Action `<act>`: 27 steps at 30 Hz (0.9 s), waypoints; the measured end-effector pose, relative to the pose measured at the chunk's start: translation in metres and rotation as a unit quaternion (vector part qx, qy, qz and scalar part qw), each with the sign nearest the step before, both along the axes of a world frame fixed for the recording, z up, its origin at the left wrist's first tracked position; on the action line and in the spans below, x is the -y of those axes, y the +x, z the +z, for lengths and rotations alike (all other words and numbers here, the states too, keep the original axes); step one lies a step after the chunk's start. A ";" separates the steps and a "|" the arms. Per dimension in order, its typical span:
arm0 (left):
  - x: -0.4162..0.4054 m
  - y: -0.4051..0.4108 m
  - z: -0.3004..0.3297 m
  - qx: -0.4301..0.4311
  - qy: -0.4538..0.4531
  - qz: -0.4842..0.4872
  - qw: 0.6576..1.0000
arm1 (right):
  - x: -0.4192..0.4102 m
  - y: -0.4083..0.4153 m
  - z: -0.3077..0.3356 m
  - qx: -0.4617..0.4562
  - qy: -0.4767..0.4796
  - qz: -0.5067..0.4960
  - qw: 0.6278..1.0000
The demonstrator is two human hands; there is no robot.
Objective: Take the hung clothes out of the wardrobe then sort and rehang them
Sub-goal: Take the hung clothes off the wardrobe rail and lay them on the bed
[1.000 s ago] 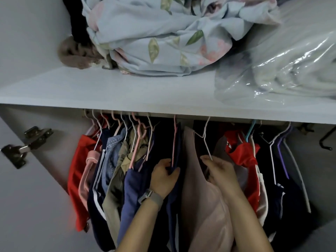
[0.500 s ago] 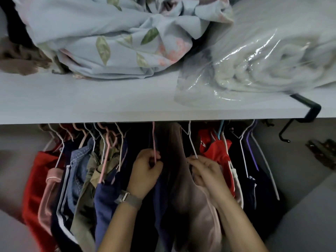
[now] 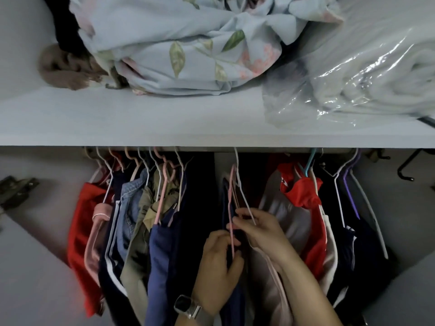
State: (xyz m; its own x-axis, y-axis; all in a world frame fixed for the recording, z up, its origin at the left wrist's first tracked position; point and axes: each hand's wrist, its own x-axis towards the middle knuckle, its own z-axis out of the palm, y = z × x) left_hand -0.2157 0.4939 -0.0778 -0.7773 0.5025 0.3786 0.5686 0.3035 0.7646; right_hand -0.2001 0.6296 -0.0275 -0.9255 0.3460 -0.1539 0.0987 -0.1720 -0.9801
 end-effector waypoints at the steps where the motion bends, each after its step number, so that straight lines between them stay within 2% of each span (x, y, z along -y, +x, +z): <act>1: 0.003 0.003 0.000 -0.008 -0.003 -0.010 1.000 | 0.003 0.001 0.000 0.001 -0.005 0.001 1.000; 4: 0.015 0.008 0.009 -0.008 0.009 -0.008 1.000 | 0.009 0.012 -0.004 0.023 -0.011 -0.006 1.000; 7: 0.030 -0.003 0.016 -0.010 0.045 0.071 0.996 | 0.012 0.035 -0.003 0.024 -0.009 0.033 0.999; 11: 0.027 -0.031 0.029 -0.102 -0.097 0.059 0.988 | 0.017 0.084 0.011 0.025 0.002 0.077 0.997; 15: -0.001 -0.028 0.031 -0.181 -0.157 -0.074 0.968 | 0.035 0.144 0.009 -0.001 0.054 0.069 0.996; 19: -0.024 0.011 0.025 -0.200 -0.134 -0.231 0.943 | 0.056 0.214 0.000 0.020 0.005 -0.099 0.995; 23: -0.039 0.078 0.023 -0.241 -0.093 -0.365 0.894 | 0.084 0.302 -0.004 0.113 0.070 -0.237 0.962; 27: -0.047 0.146 0.024 -0.219 -0.075 -0.477 0.848 | 0.116 0.378 -0.010 0.191 0.137 -0.341 0.910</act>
State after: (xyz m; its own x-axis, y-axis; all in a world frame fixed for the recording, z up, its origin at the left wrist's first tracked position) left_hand -0.0697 0.5407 -0.0534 0.2092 0.8916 0.4015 0.8295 -0.3792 0.4101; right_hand 0.1778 0.5138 -0.0378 -0.3783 0.8938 -0.2407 0.4021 -0.0756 -0.9125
